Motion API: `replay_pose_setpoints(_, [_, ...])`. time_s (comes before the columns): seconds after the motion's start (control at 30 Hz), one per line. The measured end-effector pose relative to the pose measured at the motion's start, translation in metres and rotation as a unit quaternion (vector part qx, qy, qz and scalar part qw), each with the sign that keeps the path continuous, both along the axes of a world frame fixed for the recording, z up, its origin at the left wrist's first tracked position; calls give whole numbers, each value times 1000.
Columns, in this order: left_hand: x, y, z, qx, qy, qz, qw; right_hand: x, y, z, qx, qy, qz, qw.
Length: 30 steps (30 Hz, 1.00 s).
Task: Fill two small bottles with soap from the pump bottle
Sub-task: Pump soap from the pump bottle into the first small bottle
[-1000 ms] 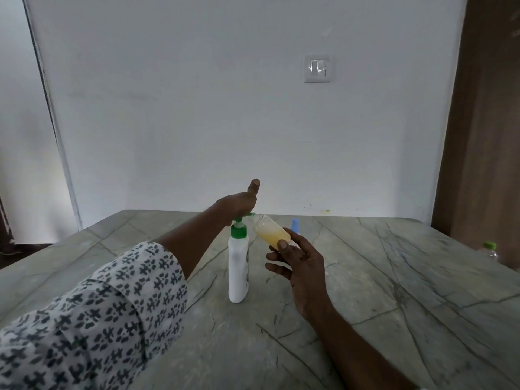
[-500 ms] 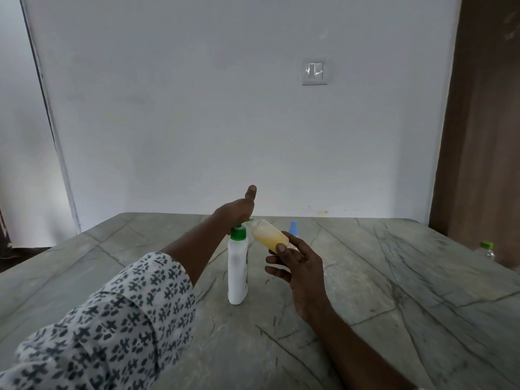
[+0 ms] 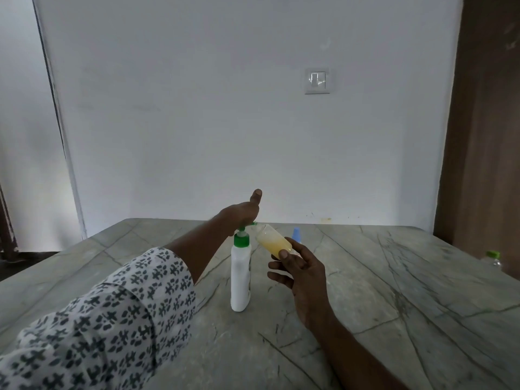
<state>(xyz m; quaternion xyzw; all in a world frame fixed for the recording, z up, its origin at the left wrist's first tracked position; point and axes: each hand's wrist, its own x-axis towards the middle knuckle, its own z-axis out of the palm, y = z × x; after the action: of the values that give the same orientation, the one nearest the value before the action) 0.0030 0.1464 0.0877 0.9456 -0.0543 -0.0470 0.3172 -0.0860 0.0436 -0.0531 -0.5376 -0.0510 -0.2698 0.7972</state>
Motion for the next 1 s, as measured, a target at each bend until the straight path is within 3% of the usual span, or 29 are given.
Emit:
replay_pose_setpoints(0.63, [4,2,-13,-28,2,-3,1000,-1,1,-2,-7,14,-2,1000])
replay_pose_setpoints(1.0, [9,-1,-4,12,-14,-8,1000,1,1,-2,-6,11,0,1000])
